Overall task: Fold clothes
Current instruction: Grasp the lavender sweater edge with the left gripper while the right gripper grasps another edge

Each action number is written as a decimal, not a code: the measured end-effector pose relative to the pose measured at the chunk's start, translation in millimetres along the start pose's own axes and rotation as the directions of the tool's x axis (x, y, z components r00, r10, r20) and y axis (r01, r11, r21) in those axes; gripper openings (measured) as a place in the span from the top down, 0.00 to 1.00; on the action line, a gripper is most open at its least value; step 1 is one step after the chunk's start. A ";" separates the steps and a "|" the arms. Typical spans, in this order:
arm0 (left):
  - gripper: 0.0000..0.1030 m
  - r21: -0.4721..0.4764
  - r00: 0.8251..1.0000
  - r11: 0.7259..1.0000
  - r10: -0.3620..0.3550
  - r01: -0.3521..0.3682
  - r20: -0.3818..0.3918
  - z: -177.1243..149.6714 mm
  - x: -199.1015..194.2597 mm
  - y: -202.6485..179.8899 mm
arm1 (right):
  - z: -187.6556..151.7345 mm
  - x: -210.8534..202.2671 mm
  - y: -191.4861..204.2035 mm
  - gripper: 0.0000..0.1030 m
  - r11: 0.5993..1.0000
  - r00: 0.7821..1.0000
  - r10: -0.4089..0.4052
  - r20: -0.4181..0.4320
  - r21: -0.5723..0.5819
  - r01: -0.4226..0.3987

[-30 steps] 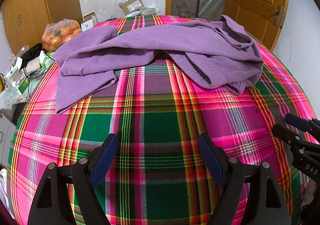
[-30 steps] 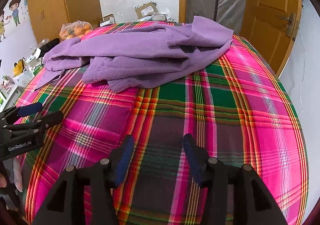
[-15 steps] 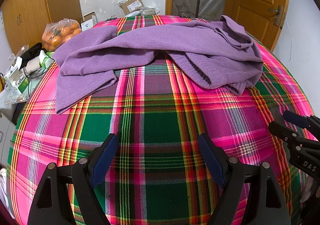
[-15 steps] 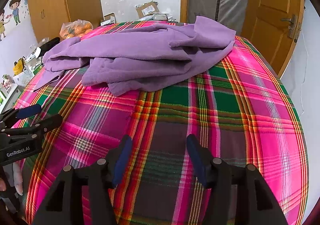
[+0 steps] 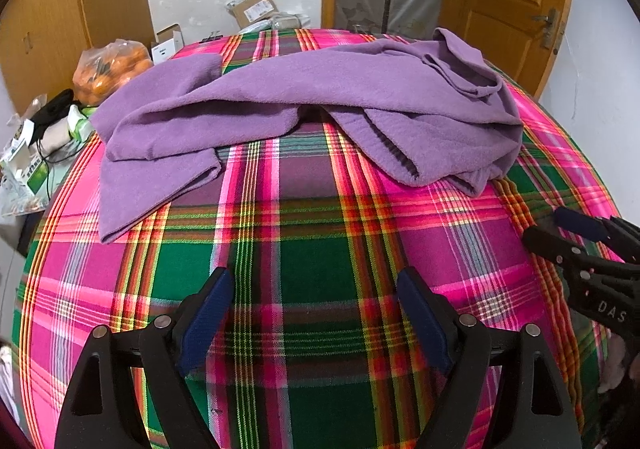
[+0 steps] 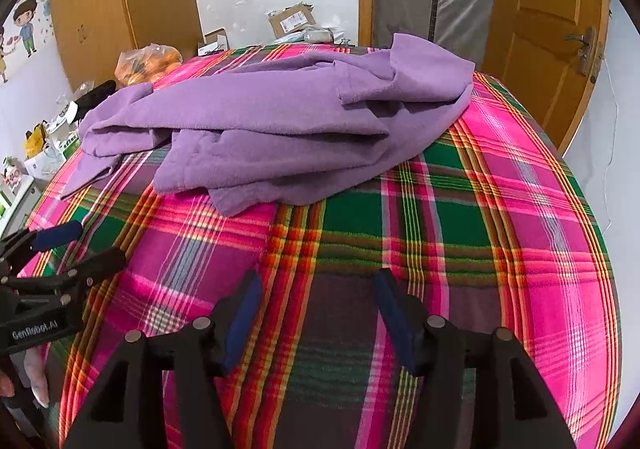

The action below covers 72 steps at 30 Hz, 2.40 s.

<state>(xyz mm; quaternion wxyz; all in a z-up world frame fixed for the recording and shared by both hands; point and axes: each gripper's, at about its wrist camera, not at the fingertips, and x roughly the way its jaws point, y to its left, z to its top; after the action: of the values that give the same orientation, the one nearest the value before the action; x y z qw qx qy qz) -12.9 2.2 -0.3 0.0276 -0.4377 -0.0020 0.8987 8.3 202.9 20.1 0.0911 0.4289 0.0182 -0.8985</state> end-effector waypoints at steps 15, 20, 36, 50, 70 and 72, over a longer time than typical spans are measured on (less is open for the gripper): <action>0.33 0.018 0.999 0.999 -0.041 0.042 -0.009 18.9 8.4 -3.1 | 21.9 14.8 -9.1 0.54 0.983 0.991 0.135 0.023 0.122 -0.137; 0.36 0.110 0.993 0.989 -0.102 0.096 0.051 30.9 -2.2 -17.7 | 16.7 11.9 -12.9 0.54 0.954 0.972 0.234 0.019 0.187 -0.233; 0.64 0.350 0.983 0.927 -0.167 0.132 0.071 48.4 22.4 -62.0 | 9.4 7.4 -25.0 0.54 0.929 0.957 0.288 0.039 0.230 -0.289; 0.92 0.127 0.918 0.937 -0.346 0.326 0.195 83.0 -20.4 -11.2 | 13.8 12.2 -29.8 0.54 0.893 0.934 0.355 0.045 0.280 -0.353; 0.92 -0.075 0.897 0.928 -0.328 0.364 0.298 88.3 -62.1 66.3 | 31.9 -1.2 -38.3 0.92 0.805 0.875 0.457 0.161 0.345 -0.483; 0.92 -0.105 0.901 0.928 -0.312 0.357 0.303 79.4 -68.8 80.5 | 25.8 -30.8 -44.0 0.92 0.795 0.860 0.471 0.195 0.328 -0.510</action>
<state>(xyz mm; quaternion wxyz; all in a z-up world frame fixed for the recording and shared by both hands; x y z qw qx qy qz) -37.0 -80.1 100.6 0.1464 -0.2997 -0.1524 0.9303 -0.4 247.9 58.2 0.2394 0.3810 -0.2671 -0.8522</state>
